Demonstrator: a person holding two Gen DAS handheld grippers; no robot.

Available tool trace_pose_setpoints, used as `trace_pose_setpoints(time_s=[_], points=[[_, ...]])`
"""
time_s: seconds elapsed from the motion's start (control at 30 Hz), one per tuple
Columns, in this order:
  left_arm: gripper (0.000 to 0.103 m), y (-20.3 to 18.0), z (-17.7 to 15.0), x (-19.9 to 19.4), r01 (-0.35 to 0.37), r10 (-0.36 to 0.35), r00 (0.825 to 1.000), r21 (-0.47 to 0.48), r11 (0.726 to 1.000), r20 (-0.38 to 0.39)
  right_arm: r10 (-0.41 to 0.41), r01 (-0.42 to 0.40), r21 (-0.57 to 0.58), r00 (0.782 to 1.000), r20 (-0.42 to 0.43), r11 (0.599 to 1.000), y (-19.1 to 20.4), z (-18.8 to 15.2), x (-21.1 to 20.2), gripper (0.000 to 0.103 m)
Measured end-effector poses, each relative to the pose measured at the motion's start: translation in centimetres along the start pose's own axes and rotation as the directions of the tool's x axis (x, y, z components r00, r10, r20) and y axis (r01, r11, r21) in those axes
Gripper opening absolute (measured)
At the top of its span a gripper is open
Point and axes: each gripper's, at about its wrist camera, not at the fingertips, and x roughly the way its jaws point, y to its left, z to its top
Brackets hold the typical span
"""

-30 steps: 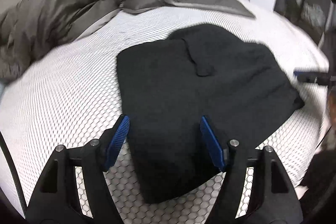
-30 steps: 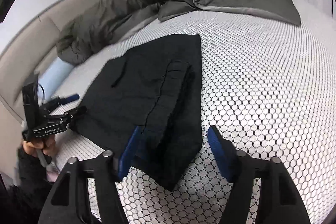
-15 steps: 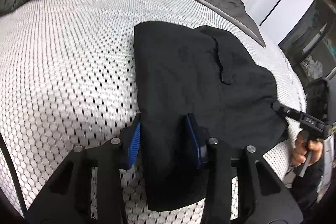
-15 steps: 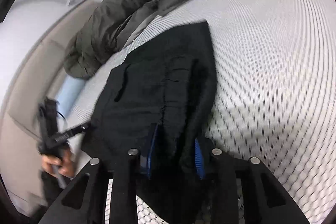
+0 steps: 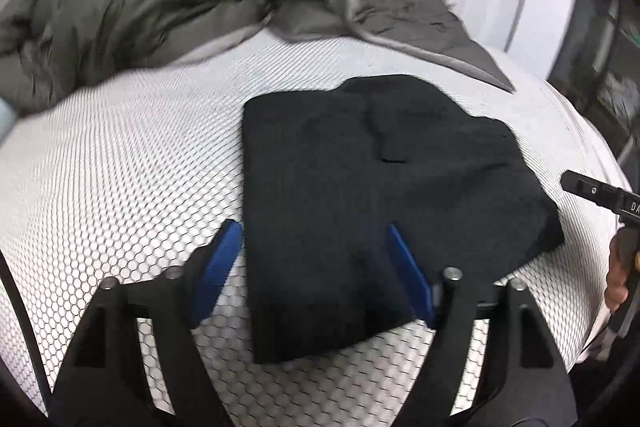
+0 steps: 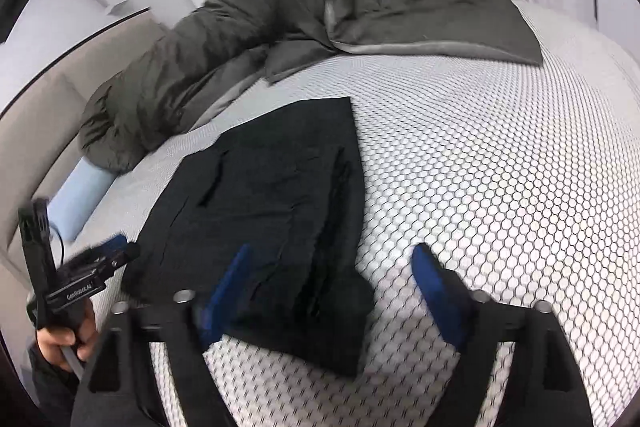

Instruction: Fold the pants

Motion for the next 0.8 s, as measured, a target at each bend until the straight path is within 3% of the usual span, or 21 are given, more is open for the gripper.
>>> trace_pose_setpoints(time_s=[0.07, 0.2, 0.37, 0.5, 0.63, 0.7, 0.73, 0.8], points=[[0.077, -1.4, -0.6, -0.5, 0.000, 0.000, 1.000, 0.067, 0.998, 0.007, 0.005, -0.005, -0.037, 1.000, -0.021, 0.999, 0.9, -0.2, 0.5, 0.086], [0.077, -3.7, -1.1, 0.7, -0.057, 0.061, 0.998, 0.159, 0.986, -0.022, -0.063, 0.057, -0.061, 0.992, -0.107, 0.997, 1.0, -1.0, 3.4, 0.086], [0.080, -3.6, -0.8, 3.4, -0.082, 0.091, 0.994, 0.156, 0.984, -0.056, -0.091, 0.080, -0.086, 0.987, -0.133, 0.993, 0.2, -1.0, 3.5, 0.088], [0.081, -3.0, -0.7, 3.6, -0.085, 0.094, 0.994, 0.149, 0.985, -0.056, -0.227, 0.216, -0.118, 0.970, -0.089, 0.969, -0.7, -1.1, 2.3, 0.092], [0.082, -3.0, -0.6, 1.9, -0.091, 0.095, 0.995, 0.157, 0.983, -0.015, -0.183, 0.181, -0.115, 0.983, -0.006, 0.977, -0.6, -1.3, -0.4, 0.094], [0.090, -3.1, -0.5, 0.3, -0.089, 0.086, 0.996, 0.152, 0.984, 0.031, -0.145, 0.154, -0.146, 0.987, 0.073, 0.977, 0.4, -1.6, -2.1, 0.103], [0.100, -3.3, -0.5, -0.8, -0.086, 0.077, 0.995, 0.142, 0.986, 0.068, -0.132, 0.147, -0.158, 0.986, 0.103, 0.976, 0.7, -1.8, -2.7, 0.103], [0.102, -3.5, -0.7, -2.3, -0.079, 0.064, 0.990, 0.123, 0.989, 0.122, -0.093, 0.119, -0.177, 0.984, 0.153, 0.977, 1.8, -2.1, -3.3, 0.103]])
